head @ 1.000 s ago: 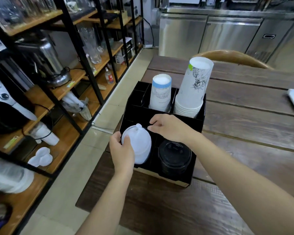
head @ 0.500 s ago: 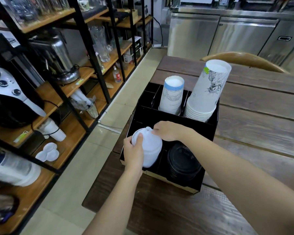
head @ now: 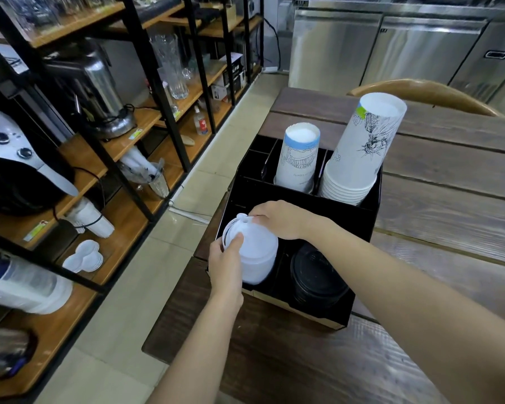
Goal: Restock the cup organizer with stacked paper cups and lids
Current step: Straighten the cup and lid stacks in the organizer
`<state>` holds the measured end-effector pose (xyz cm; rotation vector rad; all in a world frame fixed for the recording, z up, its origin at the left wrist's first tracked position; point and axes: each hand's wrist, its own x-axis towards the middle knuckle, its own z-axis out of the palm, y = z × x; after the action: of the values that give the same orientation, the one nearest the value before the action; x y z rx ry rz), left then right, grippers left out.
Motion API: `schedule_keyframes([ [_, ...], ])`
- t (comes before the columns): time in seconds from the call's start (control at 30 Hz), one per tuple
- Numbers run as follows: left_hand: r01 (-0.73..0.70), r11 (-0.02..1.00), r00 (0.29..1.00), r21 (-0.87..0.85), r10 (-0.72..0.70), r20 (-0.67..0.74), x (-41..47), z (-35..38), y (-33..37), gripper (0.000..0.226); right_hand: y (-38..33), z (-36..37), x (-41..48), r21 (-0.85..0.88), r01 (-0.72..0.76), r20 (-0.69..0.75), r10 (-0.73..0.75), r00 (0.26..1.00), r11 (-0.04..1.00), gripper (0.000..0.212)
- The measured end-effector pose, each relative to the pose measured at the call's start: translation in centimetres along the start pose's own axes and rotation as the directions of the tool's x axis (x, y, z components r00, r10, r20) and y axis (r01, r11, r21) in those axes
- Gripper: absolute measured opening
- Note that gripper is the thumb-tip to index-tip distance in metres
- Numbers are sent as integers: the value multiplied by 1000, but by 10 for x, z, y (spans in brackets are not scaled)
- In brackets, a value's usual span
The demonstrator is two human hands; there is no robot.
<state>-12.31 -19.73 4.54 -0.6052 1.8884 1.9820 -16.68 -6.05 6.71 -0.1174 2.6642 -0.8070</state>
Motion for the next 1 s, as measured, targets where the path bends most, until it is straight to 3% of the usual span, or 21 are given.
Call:
schedule_keyframes([
  [0.2, -46, 998, 998, 32, 45, 48, 6, 2, -2, 40, 0, 2, 3, -32, 24, -45, -25, 999, 999, 31],
  [0.37, -1, 999, 999, -33, 2, 37, 7, 2, -5, 41, -6, 1, 1, -8, 80, -39, -80, 996, 997, 30],
  [0.67, -115, 992, 992, 48, 112, 61, 12, 5, 1, 28, 2, 1, 7, -68, -77, -160, 65, 985, 995, 20],
  [0.9, -161, 965, 977, 206, 127, 170, 29, 2, 14, 13, 3, -5, 5, -91, -93, -127, 81, 989, 992, 35],
  [1.0, -222, 953, 969, 206, 192, 155, 30, 2, 7, 15, 0, -5, 1, -100, -96, -129, 83, 988, 990, 23],
])
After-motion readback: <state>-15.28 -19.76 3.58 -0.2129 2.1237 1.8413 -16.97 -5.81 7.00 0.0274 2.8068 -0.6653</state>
